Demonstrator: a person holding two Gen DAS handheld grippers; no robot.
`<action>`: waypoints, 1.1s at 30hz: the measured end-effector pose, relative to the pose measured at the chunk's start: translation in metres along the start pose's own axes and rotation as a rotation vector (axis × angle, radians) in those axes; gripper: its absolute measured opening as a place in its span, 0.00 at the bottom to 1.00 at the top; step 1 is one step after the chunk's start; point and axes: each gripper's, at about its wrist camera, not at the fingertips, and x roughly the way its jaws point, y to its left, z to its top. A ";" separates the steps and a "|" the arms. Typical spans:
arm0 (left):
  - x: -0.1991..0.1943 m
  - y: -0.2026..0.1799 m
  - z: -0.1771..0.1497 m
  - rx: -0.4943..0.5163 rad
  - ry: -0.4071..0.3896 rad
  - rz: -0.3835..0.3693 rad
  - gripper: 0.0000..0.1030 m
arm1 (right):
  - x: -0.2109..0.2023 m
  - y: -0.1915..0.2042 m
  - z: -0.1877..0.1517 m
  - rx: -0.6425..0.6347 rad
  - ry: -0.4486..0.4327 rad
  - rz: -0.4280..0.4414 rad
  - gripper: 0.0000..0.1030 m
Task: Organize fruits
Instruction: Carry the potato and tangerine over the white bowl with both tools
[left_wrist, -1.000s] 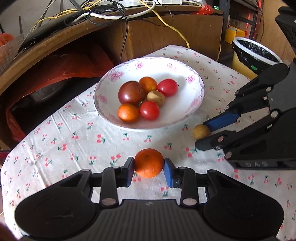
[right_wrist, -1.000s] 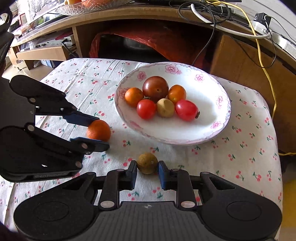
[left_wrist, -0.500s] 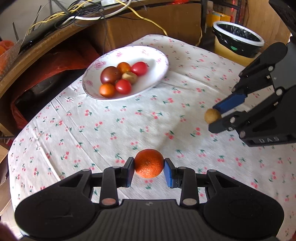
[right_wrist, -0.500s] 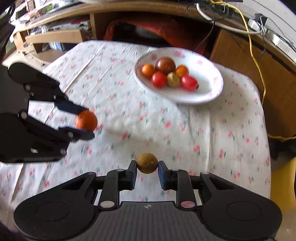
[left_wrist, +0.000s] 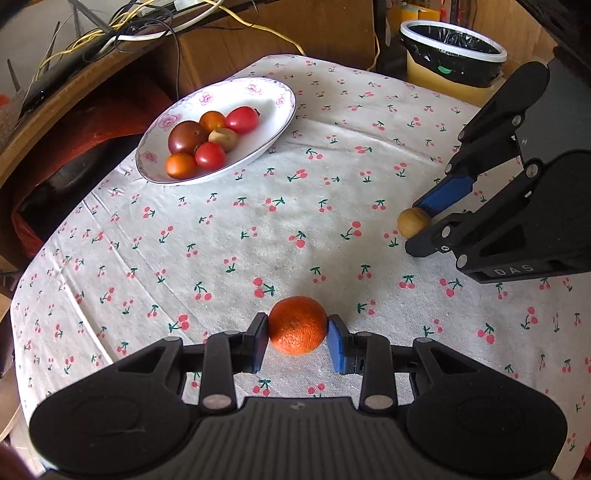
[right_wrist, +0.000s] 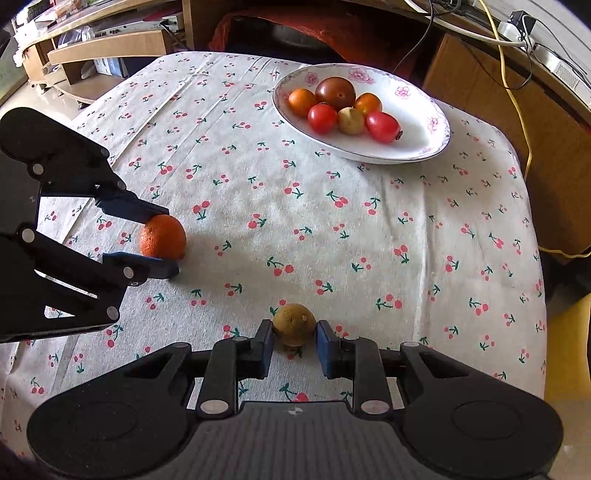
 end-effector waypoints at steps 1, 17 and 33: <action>0.000 -0.001 0.000 0.001 0.000 0.003 0.41 | 0.000 0.000 0.000 0.001 0.000 0.001 0.20; -0.018 -0.009 0.000 -0.053 -0.009 0.075 0.41 | -0.021 0.016 -0.003 -0.029 -0.047 -0.004 0.19; -0.011 0.038 0.052 -0.089 -0.108 0.111 0.41 | -0.026 -0.013 0.059 0.080 -0.161 0.001 0.19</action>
